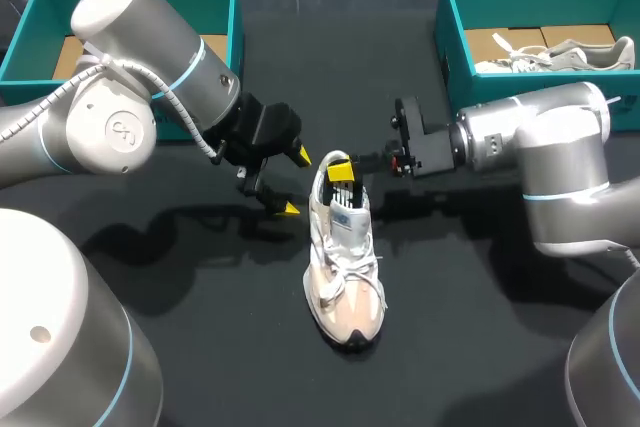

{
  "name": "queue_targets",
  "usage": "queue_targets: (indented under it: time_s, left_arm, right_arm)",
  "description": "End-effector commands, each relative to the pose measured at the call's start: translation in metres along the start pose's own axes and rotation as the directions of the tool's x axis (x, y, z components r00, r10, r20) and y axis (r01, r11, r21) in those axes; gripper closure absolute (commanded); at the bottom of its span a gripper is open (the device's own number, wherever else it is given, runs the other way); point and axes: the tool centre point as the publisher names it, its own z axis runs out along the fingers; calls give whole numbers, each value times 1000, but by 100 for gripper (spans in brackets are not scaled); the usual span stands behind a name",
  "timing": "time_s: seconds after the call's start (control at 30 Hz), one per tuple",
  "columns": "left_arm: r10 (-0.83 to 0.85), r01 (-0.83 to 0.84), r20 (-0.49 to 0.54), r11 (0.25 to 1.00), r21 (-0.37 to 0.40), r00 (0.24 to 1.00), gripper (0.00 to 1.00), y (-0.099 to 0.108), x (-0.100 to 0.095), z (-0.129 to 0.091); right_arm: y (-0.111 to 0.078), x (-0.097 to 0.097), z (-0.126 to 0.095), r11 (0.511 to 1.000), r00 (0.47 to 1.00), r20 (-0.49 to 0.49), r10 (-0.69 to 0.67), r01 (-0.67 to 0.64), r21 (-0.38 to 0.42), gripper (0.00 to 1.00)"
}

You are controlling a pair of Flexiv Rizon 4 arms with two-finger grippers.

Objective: Take the shoe out of the shoebox, open the shoe tongue, remove and reinsert the insole, then place the shoe into the shoebox

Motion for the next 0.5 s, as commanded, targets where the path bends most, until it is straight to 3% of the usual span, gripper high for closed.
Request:
queue_targets:
  time_s: [0.03,0.2,0.5]
  left_arm:
    - [1,-1,2,1000,-1,1000,0,0,1,0]
    - [1,-1,2,1000,-1,1000,0,0,1,0]
    - [1,-1,2,1000,-1,1000,0,0,1,0]
  right_arm:
    - [2,-3,-4,1000,1000,-9,-2,2,-1,100]
    - [-9,-8,3,999,999,-35,36,-36,0,100]
    - [-33,1,13,992,991,-50,124,-124,5,100]
